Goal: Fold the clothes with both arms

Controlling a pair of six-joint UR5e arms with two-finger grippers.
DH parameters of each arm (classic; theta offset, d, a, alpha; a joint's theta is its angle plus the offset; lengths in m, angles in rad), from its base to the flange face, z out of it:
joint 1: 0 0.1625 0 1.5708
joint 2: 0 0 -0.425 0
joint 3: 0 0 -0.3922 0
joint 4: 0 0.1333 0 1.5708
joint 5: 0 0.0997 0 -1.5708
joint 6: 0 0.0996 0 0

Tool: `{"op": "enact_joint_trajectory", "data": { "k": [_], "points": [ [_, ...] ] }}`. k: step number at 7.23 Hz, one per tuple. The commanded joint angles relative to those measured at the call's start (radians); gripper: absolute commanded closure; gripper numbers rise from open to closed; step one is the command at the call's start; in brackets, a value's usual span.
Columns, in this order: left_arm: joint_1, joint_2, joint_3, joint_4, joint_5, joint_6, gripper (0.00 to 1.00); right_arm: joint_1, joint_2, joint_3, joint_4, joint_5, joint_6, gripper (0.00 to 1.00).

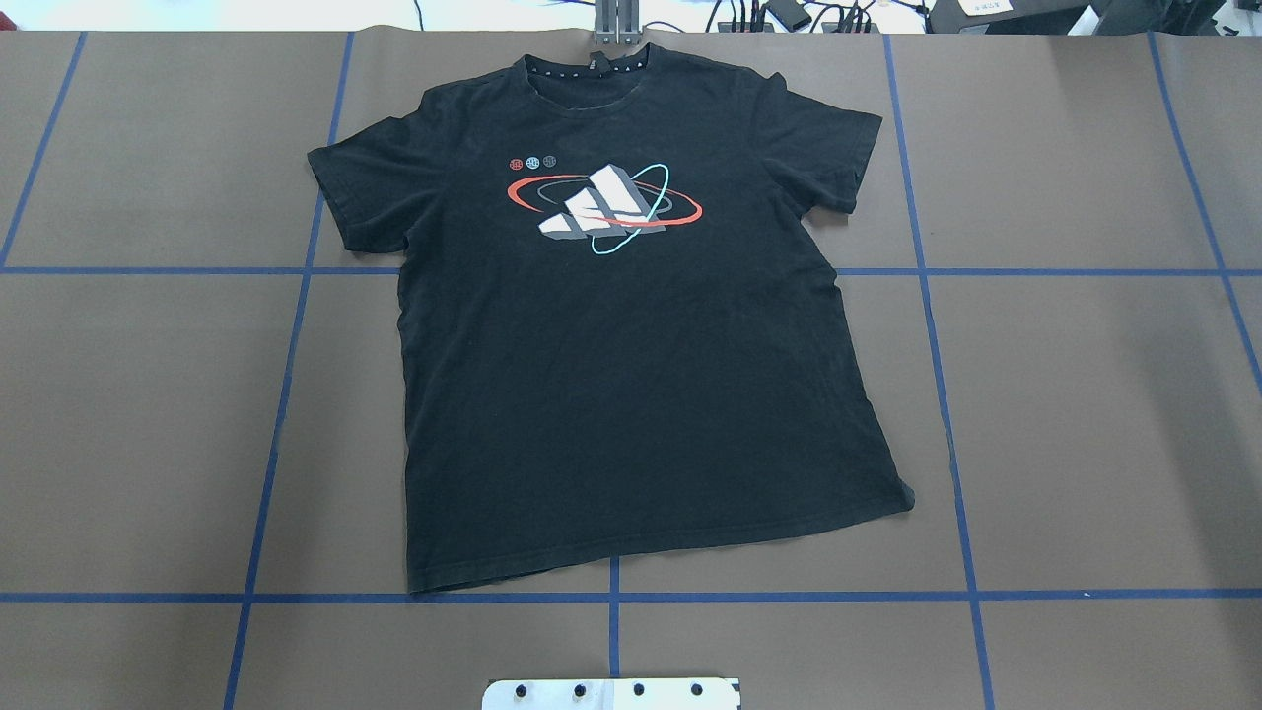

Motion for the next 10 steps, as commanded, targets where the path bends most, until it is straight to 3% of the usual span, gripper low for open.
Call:
{"op": "enact_joint_trajectory", "data": {
  "k": [1, 4, 7, 9, 10],
  "points": [
    [0.000, 0.002, -0.003, 0.000, -0.001, 0.002, 0.00, 0.000, 0.000, 0.003, 0.000, 0.000, 0.000, 0.00],
    [0.005, -0.006, -0.015, -0.044, -0.001, 0.002, 0.00, -0.002, 0.014, 0.009, 0.017, 0.001, -0.001, 0.00],
    [0.005, -0.069, -0.009, -0.211, -0.001, -0.008, 0.00, -0.008, 0.017, 0.001, 0.143, 0.003, 0.008, 0.00],
    [0.008, -0.132, 0.000, -0.279, 0.000, -0.006, 0.00, -0.044, 0.086, -0.037, 0.174, 0.006, 0.022, 0.00],
    [0.016, -0.140, 0.006, -0.375, -0.001, -0.011, 0.00, -0.084, 0.115, -0.060, 0.178, 0.016, 0.031, 0.00]
  ]
}}
